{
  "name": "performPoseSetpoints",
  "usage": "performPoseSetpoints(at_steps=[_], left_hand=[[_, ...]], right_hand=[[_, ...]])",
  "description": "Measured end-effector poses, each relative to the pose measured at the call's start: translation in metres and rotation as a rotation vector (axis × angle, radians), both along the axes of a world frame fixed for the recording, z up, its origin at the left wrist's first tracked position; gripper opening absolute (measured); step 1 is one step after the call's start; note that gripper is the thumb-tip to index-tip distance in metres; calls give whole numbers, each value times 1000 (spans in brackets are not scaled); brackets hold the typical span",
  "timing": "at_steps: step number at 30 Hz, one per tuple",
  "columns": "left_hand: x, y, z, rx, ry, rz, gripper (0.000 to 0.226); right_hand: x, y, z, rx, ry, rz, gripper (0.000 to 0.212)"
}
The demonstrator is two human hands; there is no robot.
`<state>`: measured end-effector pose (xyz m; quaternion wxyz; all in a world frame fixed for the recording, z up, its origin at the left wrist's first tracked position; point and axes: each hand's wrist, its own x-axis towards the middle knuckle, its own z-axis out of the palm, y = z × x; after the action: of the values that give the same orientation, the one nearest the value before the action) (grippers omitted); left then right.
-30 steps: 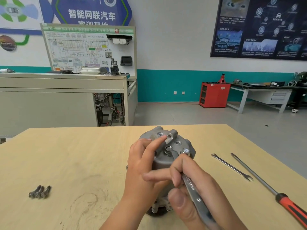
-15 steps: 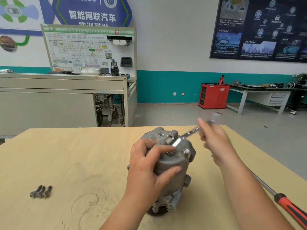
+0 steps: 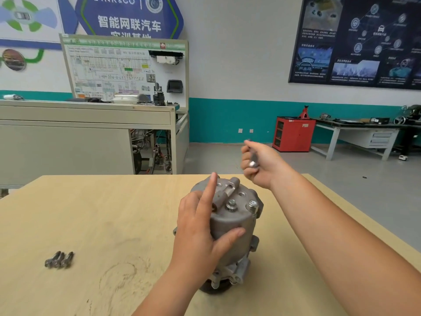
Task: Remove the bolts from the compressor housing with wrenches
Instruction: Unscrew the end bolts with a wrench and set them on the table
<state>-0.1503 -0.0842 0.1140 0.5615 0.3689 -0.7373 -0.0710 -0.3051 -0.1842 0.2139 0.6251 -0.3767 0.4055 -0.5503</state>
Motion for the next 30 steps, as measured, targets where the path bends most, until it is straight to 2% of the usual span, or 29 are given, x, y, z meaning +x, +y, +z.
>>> performPoseSetpoints(at_steps=[1,3,5,8,9,11,13,15,16,17,18,19,20,21,22,24,27,30], left_hand=[[0,0,-1,11,11,-11,83],[-1,0,-2,15,-1,-12,83],[-2,-1,-3,1,-34,2,72],[-3,-2,-3,-27,-18,17,56],[-3,-3,-3,-32,-11,23,55],[-5,-3,-3,-46,3,34,53],[-7,-2,-2,-57,14,48,49],[-9,-2,-1,-52,28,66,48],[-10,-2,-1,-44,36,73,48],[-10,-2,0,-37,43,77,50],[-10,-2,0,-32,47,77,52],[-10,-1,1,-33,46,77,53],[-10,-1,1,-38,43,79,53],[-10,-1,1,-42,38,82,53],[-10,0,1,-42,32,84,54],[-10,1,1,-45,30,85,53],[-10,2,2,-37,34,84,56],[-10,1,1,-52,13,97,59]], right_hand=[[-7,4,-1,8,-92,-42,29],[-21,16,-7,-41,-124,-150,27],[-36,35,-15,-92,-157,-245,27],[-69,77,-33,-245,-325,-366,28],[-83,93,-42,-332,-415,-347,28],[-99,124,-62,-528,-618,-68,38],[-103,151,-72,-522,-531,-138,57],[-89,175,-70,-479,-526,-96,52],[-77,180,-65,-436,-444,-160,48],[-65,179,-64,-458,-280,-73,46],[-58,177,-66,-430,-212,-31,39],[-45,177,-60,-476,40,-108,24],[-34,179,-52,-391,212,-109,21],[-22,182,-49,-327,306,-38,33],[-12,186,-53,-319,336,8,37],[0,188,-67,-433,372,-73,19],[6,197,-76,-585,363,-136,48],[2,203,-62,-612,423,-160,54]])
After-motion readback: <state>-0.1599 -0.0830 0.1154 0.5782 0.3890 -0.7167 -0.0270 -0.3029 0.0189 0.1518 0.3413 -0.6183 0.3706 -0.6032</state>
